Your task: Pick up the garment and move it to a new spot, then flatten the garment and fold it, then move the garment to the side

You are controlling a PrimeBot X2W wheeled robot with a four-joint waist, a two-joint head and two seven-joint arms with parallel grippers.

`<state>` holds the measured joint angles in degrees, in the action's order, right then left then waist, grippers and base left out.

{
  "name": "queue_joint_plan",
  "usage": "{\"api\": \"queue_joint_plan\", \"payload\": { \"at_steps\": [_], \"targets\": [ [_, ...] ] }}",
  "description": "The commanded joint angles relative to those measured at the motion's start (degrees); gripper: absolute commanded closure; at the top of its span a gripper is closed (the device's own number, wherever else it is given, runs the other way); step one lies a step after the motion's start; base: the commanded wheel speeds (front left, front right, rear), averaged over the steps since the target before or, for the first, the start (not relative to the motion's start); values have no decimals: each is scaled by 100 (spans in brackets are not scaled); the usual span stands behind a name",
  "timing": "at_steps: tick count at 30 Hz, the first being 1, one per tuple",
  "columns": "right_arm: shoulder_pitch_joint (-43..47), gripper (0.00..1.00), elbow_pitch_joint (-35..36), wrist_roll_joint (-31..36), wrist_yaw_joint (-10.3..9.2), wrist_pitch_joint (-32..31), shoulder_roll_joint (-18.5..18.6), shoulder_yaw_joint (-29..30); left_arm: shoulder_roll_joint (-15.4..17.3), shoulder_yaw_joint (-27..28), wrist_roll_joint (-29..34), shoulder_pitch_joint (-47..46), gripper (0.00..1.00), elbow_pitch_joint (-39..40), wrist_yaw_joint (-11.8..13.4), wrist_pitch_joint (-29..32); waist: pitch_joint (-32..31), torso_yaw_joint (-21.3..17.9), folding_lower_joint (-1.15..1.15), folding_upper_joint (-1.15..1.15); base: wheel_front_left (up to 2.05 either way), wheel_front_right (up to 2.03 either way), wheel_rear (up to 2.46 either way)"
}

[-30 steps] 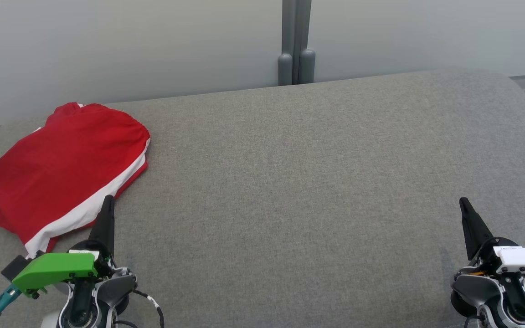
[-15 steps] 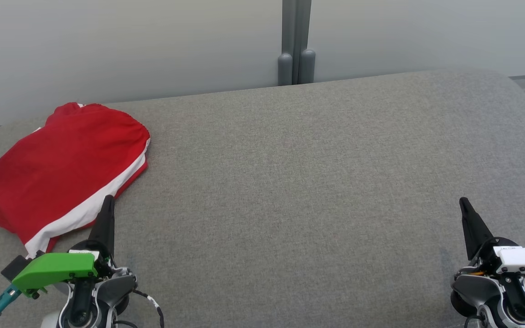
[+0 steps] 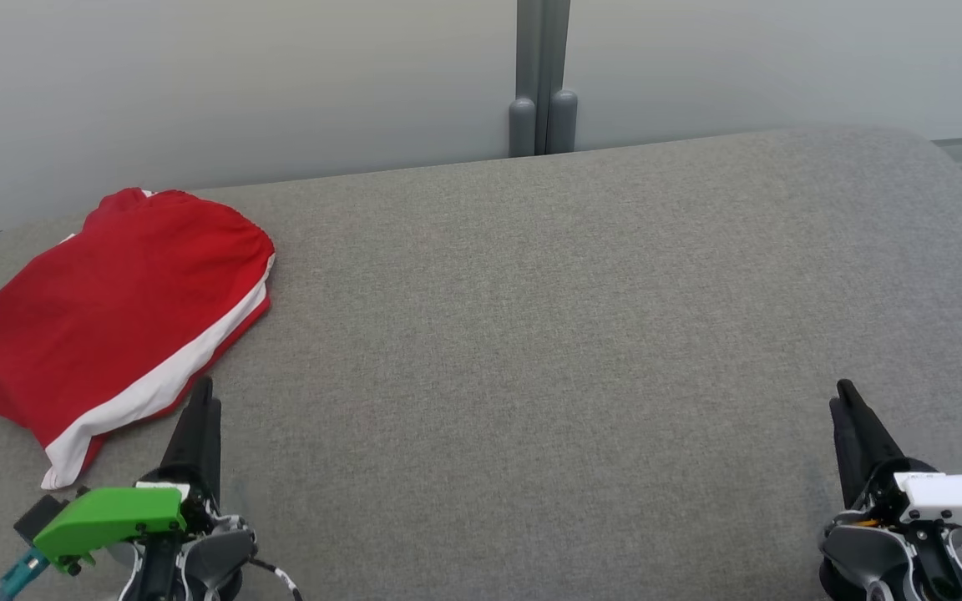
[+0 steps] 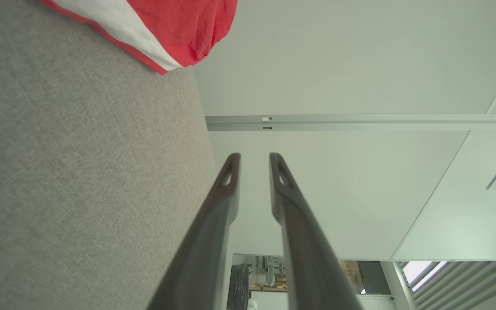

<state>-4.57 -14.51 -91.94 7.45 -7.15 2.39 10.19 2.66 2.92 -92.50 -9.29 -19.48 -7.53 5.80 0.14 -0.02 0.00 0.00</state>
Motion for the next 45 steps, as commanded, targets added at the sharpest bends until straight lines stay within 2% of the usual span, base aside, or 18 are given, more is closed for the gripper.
{"api": "queue_joint_plan", "payload": {
  "at_steps": [1,12,17,45],
  "targets": [
    [46,0,-38,3,0,14,-13,-15,-4,-15,5,55,0,-36,0,-12,0,0,0,0,0,0,0],
    [109,0,59,199,1,316,-2,-162,0,-239,217,132,0,158,1,-296,-1,2,0,0,0,0,0],
    [131,0,162,539,1,453,3,-156,2,-282,567,158,0,271,13,-424,-2,3,0,0,0,0,0],
    [193,0,1021,4207,3,1117,26,-634,14,-742,3956,371,0,1116,461,-1050,15,88,0,0,0,0,0]
  ]
}}
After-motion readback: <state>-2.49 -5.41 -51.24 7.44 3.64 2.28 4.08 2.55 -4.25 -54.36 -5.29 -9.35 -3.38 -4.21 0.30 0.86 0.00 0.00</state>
